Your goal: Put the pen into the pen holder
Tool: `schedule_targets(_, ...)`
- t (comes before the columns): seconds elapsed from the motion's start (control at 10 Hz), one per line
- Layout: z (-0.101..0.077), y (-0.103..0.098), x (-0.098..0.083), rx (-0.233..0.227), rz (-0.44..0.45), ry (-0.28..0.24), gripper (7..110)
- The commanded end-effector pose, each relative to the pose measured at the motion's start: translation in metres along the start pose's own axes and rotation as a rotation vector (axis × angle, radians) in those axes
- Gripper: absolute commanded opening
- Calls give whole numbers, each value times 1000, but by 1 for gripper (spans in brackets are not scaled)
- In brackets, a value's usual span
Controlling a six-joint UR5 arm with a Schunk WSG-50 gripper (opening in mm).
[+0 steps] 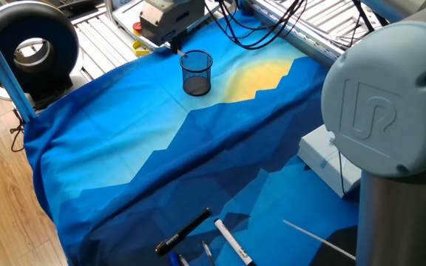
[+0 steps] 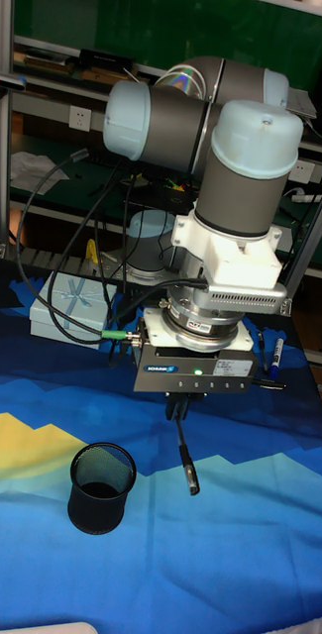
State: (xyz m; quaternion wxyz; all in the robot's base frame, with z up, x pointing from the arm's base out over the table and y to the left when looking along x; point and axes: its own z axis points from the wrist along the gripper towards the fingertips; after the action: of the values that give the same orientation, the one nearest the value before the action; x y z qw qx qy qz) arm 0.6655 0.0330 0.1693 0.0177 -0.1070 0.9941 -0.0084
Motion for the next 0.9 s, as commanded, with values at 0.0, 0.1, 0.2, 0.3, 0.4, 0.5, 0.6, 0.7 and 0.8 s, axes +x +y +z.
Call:
schedule_targets(0.0, 6, -14, 20, 60, -128, 22, 7)
schedule_targets(0.1, 8, -23, 25, 81, -147, 26, 7)
schedule_targets(0.2, 11, -30, 29, 77, -158, 19, 7)
schedule_targets(0.3, 14, -39, 35, 76, -164, 16, 7)
schedule_targets(0.4, 19, -51, 42, 73, -164, 5, 7)
schedule_targets(0.5, 21, -62, 49, 69, -153, 2, 7)
schedule_targets(0.6, 20, -70, 55, 61, -124, 2, 7)
schedule_targets(0.7, 19, -78, 61, 57, -110, 3, 7)
schedule_targets(0.8, 18, -88, 69, 59, -100, 13, 7)
